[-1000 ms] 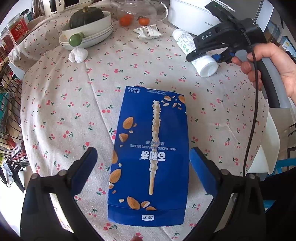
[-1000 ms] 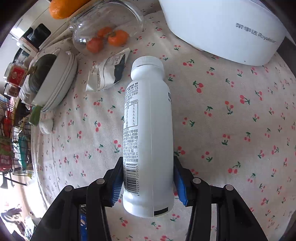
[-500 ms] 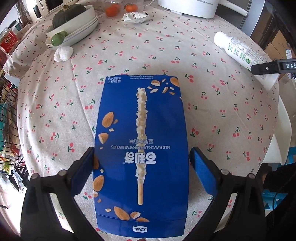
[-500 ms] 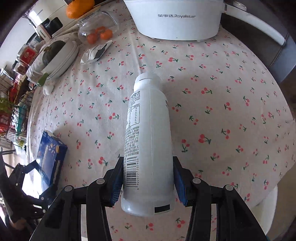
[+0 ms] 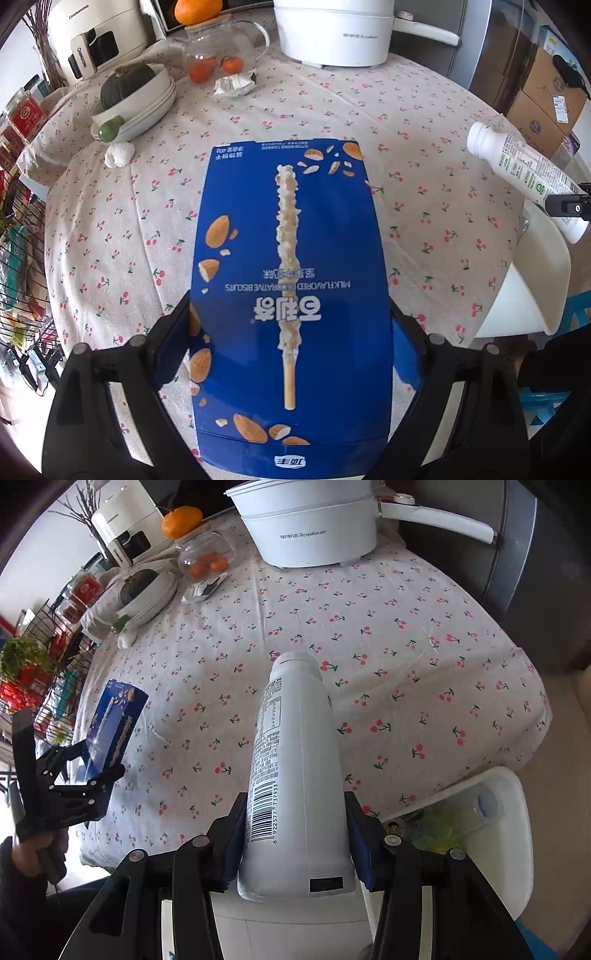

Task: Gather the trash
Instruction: 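Drop the blue box into the bin with the left gripper while the right carries the bottle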

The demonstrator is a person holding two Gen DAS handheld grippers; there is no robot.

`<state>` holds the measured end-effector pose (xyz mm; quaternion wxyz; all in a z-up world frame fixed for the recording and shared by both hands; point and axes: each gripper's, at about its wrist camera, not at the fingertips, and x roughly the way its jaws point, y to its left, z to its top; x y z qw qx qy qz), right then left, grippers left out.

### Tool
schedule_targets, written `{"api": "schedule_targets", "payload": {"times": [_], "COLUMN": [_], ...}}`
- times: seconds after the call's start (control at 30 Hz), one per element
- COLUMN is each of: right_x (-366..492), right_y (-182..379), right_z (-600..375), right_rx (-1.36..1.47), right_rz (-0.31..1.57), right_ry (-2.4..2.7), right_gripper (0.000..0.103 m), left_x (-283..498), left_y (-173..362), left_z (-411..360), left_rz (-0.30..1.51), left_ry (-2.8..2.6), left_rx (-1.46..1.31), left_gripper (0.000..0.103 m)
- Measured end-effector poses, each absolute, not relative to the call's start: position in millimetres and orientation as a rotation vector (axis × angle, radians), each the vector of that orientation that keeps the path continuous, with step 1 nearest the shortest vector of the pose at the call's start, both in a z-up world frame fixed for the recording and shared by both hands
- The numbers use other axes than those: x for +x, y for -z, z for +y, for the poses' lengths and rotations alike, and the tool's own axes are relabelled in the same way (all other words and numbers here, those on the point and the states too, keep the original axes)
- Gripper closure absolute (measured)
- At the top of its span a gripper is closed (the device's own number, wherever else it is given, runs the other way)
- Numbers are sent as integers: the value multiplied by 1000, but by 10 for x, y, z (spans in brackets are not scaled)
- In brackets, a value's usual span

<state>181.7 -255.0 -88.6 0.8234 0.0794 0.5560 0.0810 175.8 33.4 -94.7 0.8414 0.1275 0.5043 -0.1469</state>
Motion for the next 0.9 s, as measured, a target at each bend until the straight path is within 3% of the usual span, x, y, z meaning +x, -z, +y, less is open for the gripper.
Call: {"api": "schedule_targets", "payload": {"times": [0.3,0.57,0.9], "right_x": [1251,813,530], "right_y": [846,994,1082], "right_z": [-3227,-3895,-4443], "right_rx": [284,324,406], "right_rz": [1122,1138,1142], "right_ry": [-115,-4,94], "right_gripper": [53,53,53], "left_x": [1195,862,704], "left_y": [631,933,1304], "left_z": [-455,-1506,-2276], "left_rz": [1007,1084,1186], "left_ry": [531,758,951], "left_rx": [181,293,333], "left_gripper": [12,12,12]}}
